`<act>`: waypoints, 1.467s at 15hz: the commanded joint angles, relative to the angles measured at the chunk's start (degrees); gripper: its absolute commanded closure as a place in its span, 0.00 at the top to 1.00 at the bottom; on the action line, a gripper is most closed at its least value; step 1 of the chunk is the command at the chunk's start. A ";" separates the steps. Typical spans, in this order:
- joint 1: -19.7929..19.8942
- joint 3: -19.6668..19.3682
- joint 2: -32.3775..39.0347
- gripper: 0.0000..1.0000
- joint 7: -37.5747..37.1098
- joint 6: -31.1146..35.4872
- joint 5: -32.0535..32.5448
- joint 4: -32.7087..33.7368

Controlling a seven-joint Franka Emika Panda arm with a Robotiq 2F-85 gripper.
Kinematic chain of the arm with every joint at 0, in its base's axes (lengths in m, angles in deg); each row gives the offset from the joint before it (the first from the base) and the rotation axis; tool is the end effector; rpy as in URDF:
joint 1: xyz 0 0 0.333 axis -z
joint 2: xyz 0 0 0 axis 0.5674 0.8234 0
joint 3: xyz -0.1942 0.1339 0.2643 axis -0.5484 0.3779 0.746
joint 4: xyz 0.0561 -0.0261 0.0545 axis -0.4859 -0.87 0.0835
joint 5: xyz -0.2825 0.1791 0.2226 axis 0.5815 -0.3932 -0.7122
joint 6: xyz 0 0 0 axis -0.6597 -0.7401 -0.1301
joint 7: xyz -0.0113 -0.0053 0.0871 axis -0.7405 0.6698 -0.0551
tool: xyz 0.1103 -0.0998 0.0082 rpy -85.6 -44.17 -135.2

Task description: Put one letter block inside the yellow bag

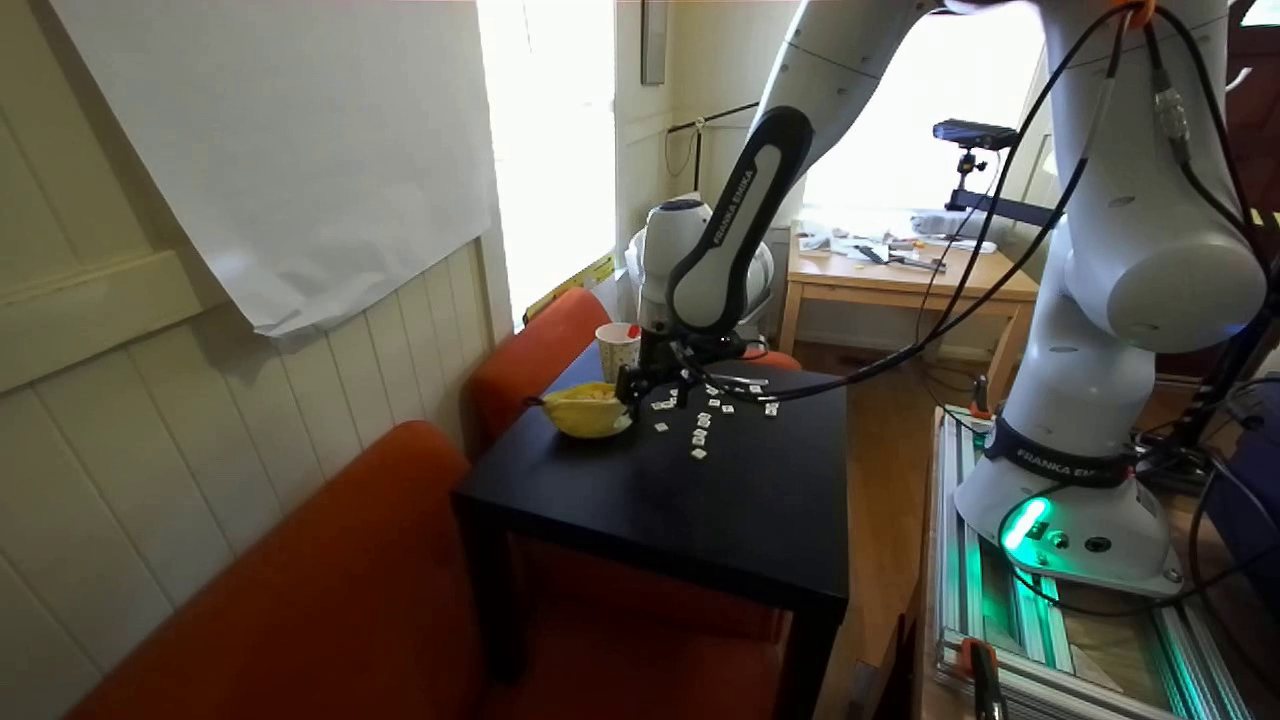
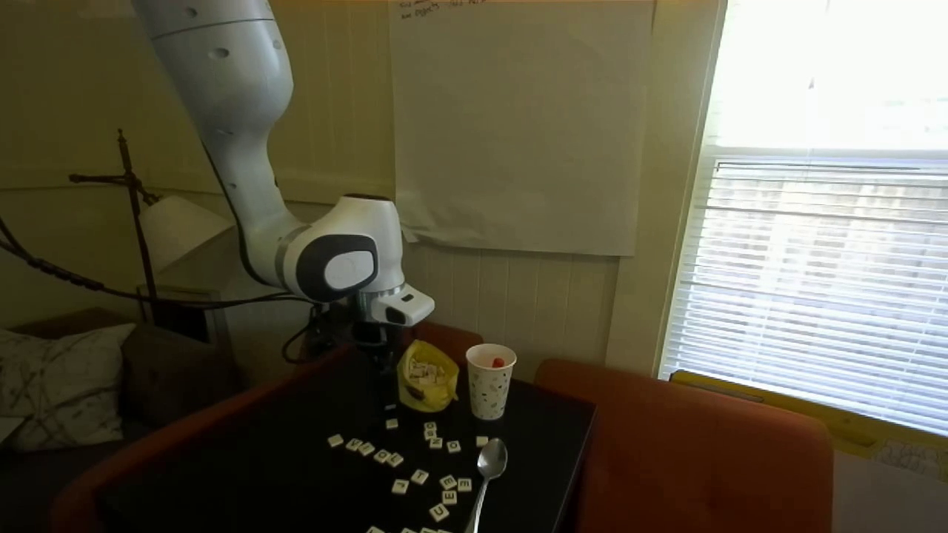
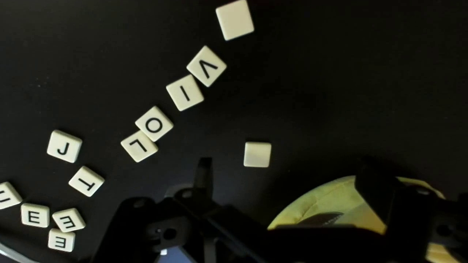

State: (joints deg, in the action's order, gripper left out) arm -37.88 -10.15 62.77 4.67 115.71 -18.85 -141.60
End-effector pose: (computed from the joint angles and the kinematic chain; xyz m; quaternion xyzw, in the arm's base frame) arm 0.5183 0.0006 0.1533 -0.9547 0.2942 -0.0440 0.0076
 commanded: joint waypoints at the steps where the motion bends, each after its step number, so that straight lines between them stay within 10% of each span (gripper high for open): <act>1: -0.84 -0.91 2.82 1.00 1.73 3.06 -3.93 1.17; 6: -0.81 -1.22 4.26 0.92 2.55 5.88 -5.98 1.42; 11: -0.51 -1.05 4.60 0.60 4.47 5.68 -7.51 1.61; 22: -1.22 -2.43 4.26 0.51 6.79 2.62 -6.72 1.97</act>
State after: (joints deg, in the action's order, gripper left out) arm -37.91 -11.34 66.41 9.63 120.39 -24.15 -140.61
